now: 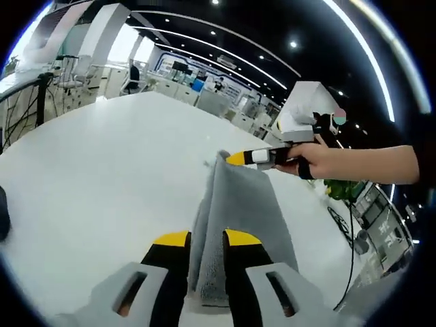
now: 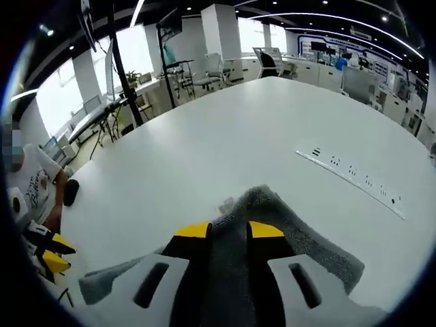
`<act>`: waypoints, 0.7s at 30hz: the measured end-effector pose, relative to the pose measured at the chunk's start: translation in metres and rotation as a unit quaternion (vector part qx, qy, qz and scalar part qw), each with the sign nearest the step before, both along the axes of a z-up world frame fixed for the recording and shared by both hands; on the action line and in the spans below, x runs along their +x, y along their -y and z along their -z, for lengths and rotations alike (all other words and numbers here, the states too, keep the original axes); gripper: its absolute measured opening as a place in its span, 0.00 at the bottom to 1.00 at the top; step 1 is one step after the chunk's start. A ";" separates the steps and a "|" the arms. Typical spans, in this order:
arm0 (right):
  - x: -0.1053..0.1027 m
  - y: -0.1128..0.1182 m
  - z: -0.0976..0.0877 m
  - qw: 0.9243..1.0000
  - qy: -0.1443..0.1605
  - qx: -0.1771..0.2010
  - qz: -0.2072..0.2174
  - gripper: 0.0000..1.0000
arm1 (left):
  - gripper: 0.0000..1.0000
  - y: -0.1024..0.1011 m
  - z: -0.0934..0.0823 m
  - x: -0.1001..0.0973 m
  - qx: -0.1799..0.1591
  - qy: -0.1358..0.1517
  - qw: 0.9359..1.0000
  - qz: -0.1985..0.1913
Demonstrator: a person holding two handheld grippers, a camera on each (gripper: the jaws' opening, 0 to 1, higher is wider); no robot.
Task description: Fold the towel on the table until its edges align and the towel forms a compact rectangular stack.
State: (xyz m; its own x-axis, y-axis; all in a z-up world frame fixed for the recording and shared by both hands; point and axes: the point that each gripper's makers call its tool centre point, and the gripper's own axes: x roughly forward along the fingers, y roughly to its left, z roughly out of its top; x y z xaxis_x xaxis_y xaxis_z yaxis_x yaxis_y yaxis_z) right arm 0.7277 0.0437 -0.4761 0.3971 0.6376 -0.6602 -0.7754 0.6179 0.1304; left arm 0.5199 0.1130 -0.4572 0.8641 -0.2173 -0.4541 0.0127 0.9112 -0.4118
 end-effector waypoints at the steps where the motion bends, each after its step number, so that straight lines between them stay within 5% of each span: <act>1: -0.001 0.002 0.000 1.000 0.001 0.001 -0.002 0.20 | 0.20 0.002 0.000 0.002 0.002 -0.001 1.000 0.007; 8: -0.010 0.028 -0.004 1.000 -0.004 0.008 0.011 0.24 | 0.22 0.014 0.002 0.022 0.040 -0.005 0.997 0.065; 21: -0.020 0.065 -0.015 0.999 0.037 -0.020 0.006 0.30 | 0.24 0.024 0.013 0.053 0.078 -0.016 0.989 0.123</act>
